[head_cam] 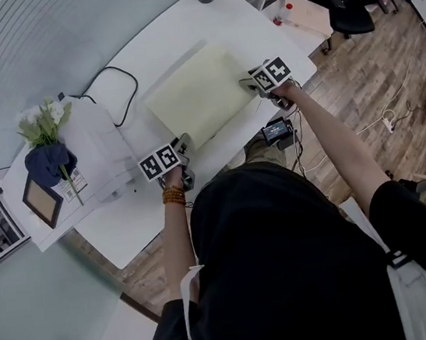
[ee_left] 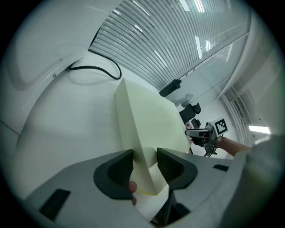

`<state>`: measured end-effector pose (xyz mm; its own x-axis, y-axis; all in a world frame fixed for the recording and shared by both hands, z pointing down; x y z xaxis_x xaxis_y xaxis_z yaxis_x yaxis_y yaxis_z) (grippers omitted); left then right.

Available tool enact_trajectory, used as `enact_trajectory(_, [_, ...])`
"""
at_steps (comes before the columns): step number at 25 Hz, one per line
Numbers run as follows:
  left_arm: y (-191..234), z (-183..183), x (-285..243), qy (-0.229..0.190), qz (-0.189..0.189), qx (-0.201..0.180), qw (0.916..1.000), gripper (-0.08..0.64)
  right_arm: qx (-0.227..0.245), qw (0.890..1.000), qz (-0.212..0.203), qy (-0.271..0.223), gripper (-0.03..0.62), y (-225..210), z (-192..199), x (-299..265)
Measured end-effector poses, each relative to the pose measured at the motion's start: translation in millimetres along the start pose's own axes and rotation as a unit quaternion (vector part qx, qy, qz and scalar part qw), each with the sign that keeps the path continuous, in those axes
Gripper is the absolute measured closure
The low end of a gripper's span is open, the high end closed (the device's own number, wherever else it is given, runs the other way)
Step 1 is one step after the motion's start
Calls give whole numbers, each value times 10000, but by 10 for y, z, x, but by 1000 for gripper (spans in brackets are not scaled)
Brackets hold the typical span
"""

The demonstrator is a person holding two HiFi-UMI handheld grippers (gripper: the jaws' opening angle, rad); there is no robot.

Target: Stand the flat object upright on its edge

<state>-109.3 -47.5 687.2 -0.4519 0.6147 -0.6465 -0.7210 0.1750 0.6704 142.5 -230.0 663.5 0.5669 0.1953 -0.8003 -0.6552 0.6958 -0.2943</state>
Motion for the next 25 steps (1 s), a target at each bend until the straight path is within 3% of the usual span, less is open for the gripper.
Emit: enact_trajectory(25, [54, -7, 86, -35, 41, 145, 9999, 399, 1008, 9942, 257, -266, 419, 375, -248, 449])
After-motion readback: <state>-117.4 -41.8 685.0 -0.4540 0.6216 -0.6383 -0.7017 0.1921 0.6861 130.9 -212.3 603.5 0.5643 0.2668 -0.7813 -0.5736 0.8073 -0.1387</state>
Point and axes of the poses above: the fingertips, and each gripper's own axes: x backward along the fingers, y to its left, z out of its underside, the point moved 3 cm from there along x, backward along the fingers, and after that the axes turned 5 degrees about -y, right-handed, at the moved point
